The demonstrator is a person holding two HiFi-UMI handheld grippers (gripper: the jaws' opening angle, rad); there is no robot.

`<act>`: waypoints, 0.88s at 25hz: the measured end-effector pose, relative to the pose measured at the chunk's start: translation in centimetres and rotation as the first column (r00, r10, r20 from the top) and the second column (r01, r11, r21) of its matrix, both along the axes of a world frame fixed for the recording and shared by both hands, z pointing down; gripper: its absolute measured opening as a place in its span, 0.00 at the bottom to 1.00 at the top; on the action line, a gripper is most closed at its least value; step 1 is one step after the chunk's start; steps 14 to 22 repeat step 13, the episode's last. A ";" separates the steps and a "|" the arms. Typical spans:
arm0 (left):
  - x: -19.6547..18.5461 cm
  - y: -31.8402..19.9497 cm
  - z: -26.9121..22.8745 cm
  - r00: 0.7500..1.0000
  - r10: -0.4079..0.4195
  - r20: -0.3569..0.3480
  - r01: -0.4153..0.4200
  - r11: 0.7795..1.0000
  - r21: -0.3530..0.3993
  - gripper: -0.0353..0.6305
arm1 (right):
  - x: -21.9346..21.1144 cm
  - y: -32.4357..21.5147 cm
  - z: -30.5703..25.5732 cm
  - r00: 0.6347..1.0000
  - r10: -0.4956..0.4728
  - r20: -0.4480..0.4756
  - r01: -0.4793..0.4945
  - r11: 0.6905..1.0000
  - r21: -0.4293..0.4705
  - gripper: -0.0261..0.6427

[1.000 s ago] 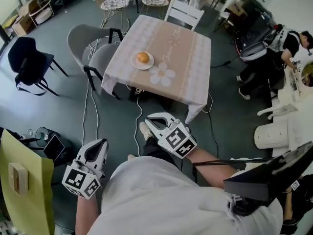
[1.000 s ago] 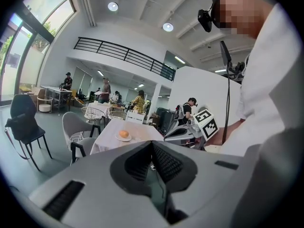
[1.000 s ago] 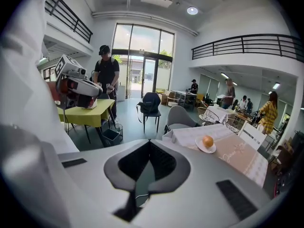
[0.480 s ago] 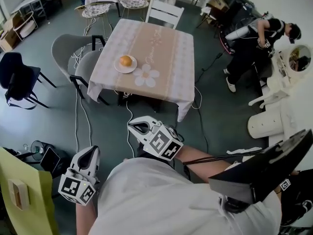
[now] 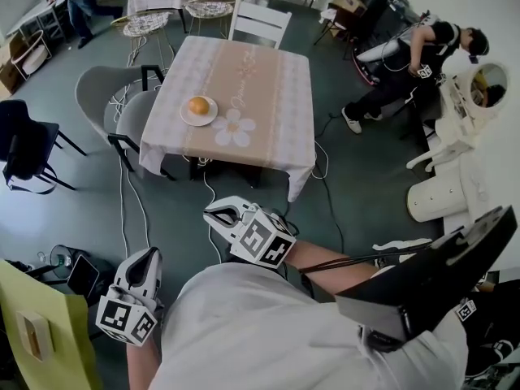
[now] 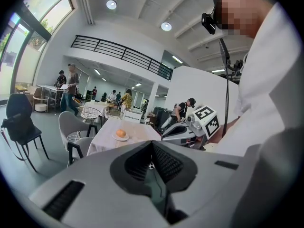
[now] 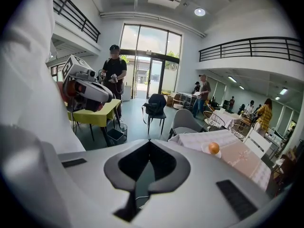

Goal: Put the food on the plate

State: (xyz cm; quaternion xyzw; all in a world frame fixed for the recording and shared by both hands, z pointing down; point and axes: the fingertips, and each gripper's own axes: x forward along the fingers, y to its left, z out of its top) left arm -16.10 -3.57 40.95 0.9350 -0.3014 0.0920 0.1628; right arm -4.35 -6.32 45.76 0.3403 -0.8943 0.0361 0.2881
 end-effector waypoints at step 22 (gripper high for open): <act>-0.8 0.2 0.9 1.000 -0.005 -0.004 0.005 1.000 -0.007 0.07 | -0.9 -0.2 0.6 1.000 -0.019 -0.005 0.019 1.000 -0.002 0.06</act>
